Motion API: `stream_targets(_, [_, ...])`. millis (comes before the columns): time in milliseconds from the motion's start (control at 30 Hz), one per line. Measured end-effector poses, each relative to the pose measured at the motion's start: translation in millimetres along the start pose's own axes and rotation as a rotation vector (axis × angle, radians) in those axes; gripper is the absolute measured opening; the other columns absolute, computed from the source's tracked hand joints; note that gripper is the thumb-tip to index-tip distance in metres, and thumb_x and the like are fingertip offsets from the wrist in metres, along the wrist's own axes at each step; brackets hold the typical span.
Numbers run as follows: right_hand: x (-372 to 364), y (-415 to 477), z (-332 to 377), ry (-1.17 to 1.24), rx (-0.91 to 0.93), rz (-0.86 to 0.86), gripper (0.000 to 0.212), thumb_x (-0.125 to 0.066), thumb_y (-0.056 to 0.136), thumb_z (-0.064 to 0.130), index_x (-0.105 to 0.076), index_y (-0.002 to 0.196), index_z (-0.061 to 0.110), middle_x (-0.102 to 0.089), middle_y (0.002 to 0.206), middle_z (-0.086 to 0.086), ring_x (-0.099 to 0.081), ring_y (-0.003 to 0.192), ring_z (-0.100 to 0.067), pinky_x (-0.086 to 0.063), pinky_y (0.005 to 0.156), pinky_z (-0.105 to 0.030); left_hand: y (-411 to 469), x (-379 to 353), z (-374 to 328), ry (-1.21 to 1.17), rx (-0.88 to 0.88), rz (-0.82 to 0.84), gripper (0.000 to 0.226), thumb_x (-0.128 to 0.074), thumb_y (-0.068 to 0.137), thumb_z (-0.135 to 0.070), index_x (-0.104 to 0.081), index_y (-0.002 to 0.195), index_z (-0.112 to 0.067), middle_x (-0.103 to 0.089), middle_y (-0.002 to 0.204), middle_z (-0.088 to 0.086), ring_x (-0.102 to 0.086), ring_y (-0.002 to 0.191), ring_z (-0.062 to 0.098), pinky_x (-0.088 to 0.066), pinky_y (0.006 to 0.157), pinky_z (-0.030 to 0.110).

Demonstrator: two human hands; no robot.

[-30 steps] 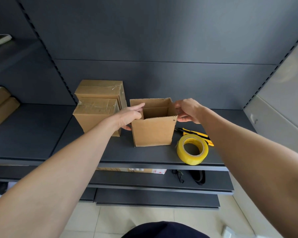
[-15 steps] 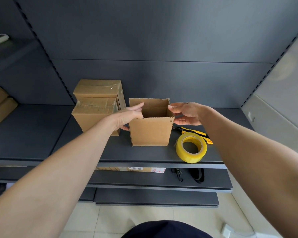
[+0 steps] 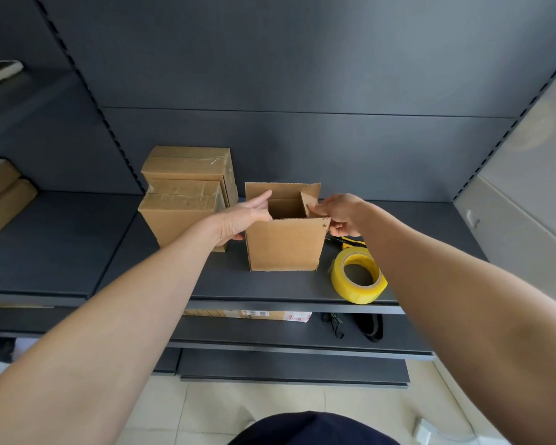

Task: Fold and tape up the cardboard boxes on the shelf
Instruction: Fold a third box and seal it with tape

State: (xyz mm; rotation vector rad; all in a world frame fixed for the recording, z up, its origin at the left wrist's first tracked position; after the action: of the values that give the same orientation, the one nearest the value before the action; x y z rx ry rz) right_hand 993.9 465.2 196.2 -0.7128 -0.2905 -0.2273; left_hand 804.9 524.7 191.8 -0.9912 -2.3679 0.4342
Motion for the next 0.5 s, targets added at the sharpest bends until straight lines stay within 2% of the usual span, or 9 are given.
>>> stream_targets(100, [-3.2, 3.9, -5.6, -0.027, -0.051, -0.001, 0.012, -0.063, 0.089, 0.012, -0.055, 0.098, 0.012, -0.050, 0.072, -0.004, -0.046, 0.055, -0.011, -0.035, 0.044, -0.020, -0.8, -1.9, 0.7, -0.007, -0.013, 0.010, 0.063, -0.049, 0.095, -0.036, -0.015, 0.146, -0.050, -0.018, 0.157, -0.012, -0.021, 0.142, 0.022, -0.023, 0.112, 0.054])
stream_targets(167, [-3.9, 3.3, -4.6, 0.002, -0.042, 0.002, 0.018, -0.059, 0.089, 0.005, -0.060, 0.102, 0.018, -0.049, 0.070, -0.003, -0.042, 0.052, -0.010, -0.033, 0.041, -0.018, -1.9, -1.1, 2.0, -0.027, -0.023, 0.008, 0.063, -0.050, 0.095, -0.040, -0.015, 0.146, -0.049, -0.018, 0.157, -0.013, -0.021, 0.142, 0.021, -0.023, 0.112, 0.053])
stream_targets(267, [-3.3, 1.7, -2.8, 0.028, -0.009, 0.020, 0.027, -0.053, 0.091, 0.004, -0.062, 0.106, 0.025, -0.048, 0.064, 0.000, -0.039, 0.050, -0.009, -0.030, 0.043, -0.017, -3.6, 0.8, 3.9, -0.091, -0.038, 0.023, 0.066, -0.050, 0.092, -0.050, -0.013, 0.147, -0.048, -0.017, 0.157, -0.015, -0.018, 0.143, 0.019, -0.020, 0.113, 0.053])
stream_targets(333, [-3.2, 2.1, -3.6, 0.046, -0.017, 0.023, 0.031, -0.050, 0.095, 0.006, -0.062, 0.091, 0.034, -0.050, 0.064, 0.001, -0.041, 0.051, -0.008, -0.031, 0.042, -0.016, -5.7, 2.1, 5.6, -0.134, -0.041, 0.035, 0.073, -0.053, 0.087, -0.054, -0.012, 0.147, -0.047, -0.016, 0.157, -0.016, -0.015, 0.144, 0.019, -0.018, 0.114, 0.053])
stream_targets(400, [-1.9, 3.0, -5.0, 0.086, -0.033, 0.029, 0.036, -0.048, 0.096, 0.005, -0.062, 0.080, 0.034, -0.052, 0.064, 0.002, -0.041, 0.051, -0.007, -0.032, 0.038, -0.014, -7.6, 2.7, 6.5, -0.166, -0.040, 0.054, 0.086, -0.058, 0.077, -0.055, -0.011, 0.148, -0.045, -0.014, 0.157, -0.016, -0.013, 0.144, 0.018, -0.016, 0.115, 0.053])
stream_targets(500, [-2.2, 1.7, -5.4, 0.108, -0.028, 0.077, 0.037, -0.043, 0.098, 0.005, -0.065, 0.089, 0.034, -0.053, 0.066, 0.004, -0.042, 0.054, -0.007, -0.034, 0.039, -0.013, -7.4, 2.7, 7.7, -0.188, -0.040, 0.068, 0.094, -0.064, 0.071, -0.048, -0.011, 0.149, -0.042, -0.014, 0.158, -0.015, -0.013, 0.145, 0.019, -0.016, 0.114, 0.051])
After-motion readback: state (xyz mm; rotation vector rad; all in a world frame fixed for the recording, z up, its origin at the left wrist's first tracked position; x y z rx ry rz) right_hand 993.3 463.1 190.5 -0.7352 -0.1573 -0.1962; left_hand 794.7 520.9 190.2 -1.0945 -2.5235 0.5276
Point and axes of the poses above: each hand's wrist, its own y-axis towards the middle knuckle, its own x-axis out of the back of the hand, z = x × y, the point moved 5 cm from there along y, towards the middle knuckle
